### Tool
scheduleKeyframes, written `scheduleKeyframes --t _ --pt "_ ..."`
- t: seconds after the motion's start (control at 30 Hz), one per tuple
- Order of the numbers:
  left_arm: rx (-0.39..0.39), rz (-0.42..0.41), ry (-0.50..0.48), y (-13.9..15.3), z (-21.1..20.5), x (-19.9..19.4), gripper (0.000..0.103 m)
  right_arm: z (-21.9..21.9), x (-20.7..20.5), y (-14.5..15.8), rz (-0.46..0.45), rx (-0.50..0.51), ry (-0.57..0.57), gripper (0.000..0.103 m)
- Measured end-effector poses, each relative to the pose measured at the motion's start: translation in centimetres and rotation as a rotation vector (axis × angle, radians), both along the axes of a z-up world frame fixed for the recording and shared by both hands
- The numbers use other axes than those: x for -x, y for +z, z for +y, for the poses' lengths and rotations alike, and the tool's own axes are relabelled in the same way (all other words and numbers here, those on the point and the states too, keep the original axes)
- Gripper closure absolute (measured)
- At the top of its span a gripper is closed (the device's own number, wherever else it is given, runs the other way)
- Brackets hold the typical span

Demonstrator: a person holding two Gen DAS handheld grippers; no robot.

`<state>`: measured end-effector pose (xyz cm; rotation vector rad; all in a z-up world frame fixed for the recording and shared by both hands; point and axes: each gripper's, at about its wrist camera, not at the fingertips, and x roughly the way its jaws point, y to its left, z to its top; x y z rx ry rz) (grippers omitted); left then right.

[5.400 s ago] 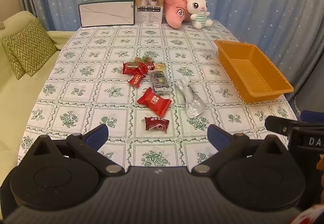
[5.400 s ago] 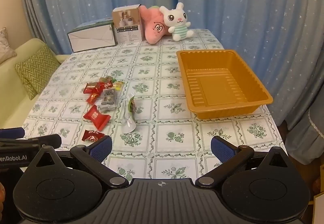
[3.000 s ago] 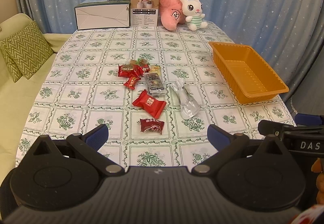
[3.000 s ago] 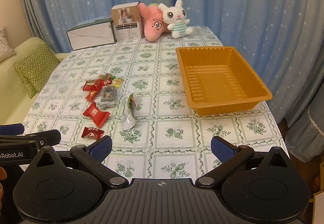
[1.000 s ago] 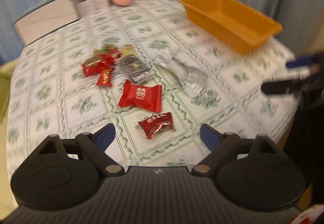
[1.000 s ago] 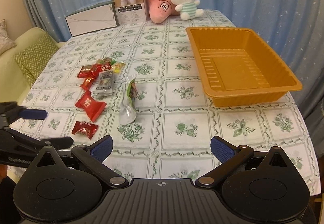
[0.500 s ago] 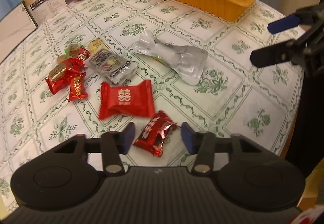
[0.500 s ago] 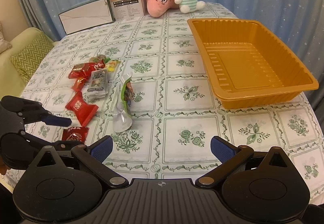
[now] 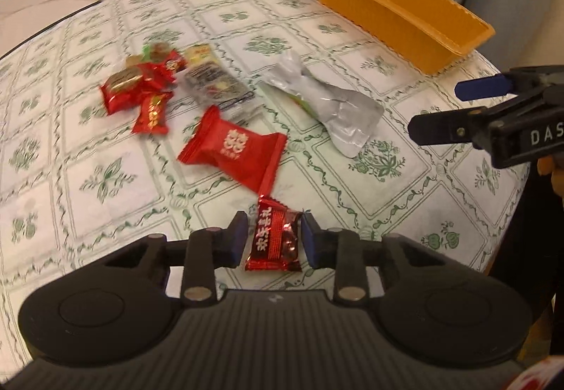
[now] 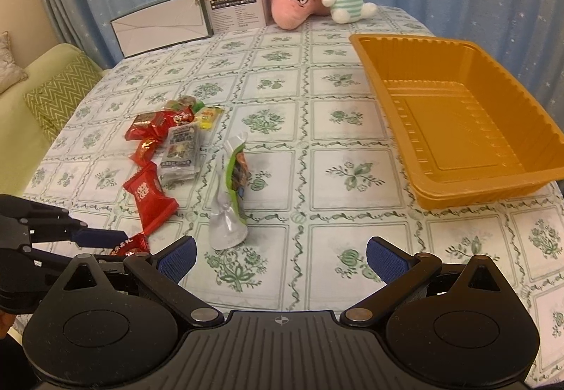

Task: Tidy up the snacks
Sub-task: 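Grasp the dark red candy with the left tool while the right tool grasps the silver-green packet, then carry both snacks to the orange tray and open both tools to drop them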

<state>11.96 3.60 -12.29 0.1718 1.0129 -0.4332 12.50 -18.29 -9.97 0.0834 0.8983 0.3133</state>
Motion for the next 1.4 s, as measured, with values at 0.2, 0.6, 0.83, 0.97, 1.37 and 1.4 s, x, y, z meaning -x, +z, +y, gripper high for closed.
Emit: scheduleKeyframes --t 0.2,0.6,0.83,0.97,1.37,1.4 --pt "-0.006 -0.023 0.033 -0.1 0.0 0.4 0.08 1.0 -0.7 -0.2 -0.014 -0.015 0.025 0.001" --pt "0.104 -0.08 0.289 2.5 1.7 0.3 0.083 4.5 -4.0 -1.3 -0.047 0.011 0.113 0.027" --pt "0.134 -0.1 0.344 3.7 2.3 0.0 0.083 5.8 -6.2 -2.8 -0.019 0.015 0.1 0.059" --pt "0.138 -0.102 0.35 3.9 2.2 0.0 0.083 6.1 -6.8 -3.3 -0.016 0.024 0.087 0.074" --pt "0.146 -0.093 0.347 4.4 1.0 0.0 0.083 4.2 -4.1 -0.6 -0.097 0.045 0.066 0.079" --pt "0.149 -0.097 0.338 4.7 0.6 -0.2 0.083 3.7 -3.8 0.0 -0.107 0.038 0.054 0.079"
